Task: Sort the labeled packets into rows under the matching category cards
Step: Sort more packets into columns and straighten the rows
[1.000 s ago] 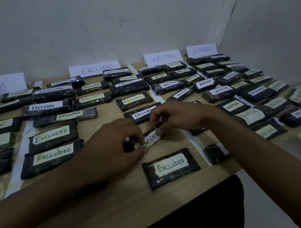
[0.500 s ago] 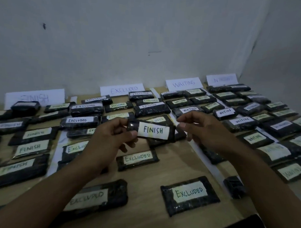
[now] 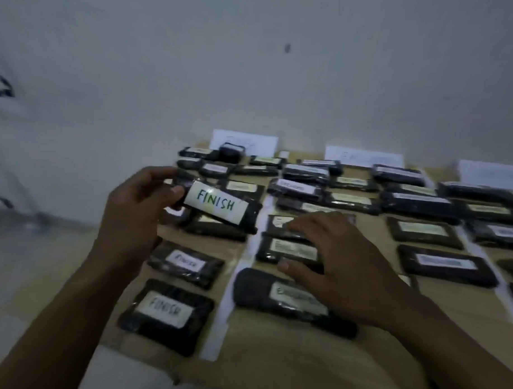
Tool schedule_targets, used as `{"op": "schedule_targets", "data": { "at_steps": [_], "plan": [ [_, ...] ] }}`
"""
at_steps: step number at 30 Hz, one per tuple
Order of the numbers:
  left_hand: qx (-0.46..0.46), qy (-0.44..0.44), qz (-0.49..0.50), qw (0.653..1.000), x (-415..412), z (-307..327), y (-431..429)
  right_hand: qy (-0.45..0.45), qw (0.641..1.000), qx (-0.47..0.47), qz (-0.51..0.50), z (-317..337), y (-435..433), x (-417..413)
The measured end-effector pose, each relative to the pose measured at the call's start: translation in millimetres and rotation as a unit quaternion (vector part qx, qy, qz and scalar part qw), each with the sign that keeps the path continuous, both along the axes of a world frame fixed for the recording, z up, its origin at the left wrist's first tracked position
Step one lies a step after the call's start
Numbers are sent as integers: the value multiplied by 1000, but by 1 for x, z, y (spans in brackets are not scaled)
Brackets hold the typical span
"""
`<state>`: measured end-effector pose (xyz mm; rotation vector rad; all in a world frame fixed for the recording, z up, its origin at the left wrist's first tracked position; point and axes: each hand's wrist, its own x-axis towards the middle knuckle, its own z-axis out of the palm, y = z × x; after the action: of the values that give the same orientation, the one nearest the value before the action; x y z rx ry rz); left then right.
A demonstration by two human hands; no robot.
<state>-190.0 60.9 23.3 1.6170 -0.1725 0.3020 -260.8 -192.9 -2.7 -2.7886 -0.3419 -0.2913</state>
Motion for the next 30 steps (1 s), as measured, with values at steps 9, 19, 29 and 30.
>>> {"op": "schedule_targets", "data": {
  "at_steps": [9, 19, 29, 30],
  "plan": [
    [95, 62, 265, 957, -12, -58, 126, 56, 988, -91, 110, -22, 63, 27],
    [354, 104, 300, 880, 0, -90, 133, 42, 990, -72, 111, -37, 71, 33],
    [348, -55, 246, 903, -5, -65, 89, -7, 994, 85, 64, -10, 12, 8],
    [336, -74, 211, 915, -5, -60, 76, -19, 994, 91, 55, -7, 3, 4]
  ]
}}
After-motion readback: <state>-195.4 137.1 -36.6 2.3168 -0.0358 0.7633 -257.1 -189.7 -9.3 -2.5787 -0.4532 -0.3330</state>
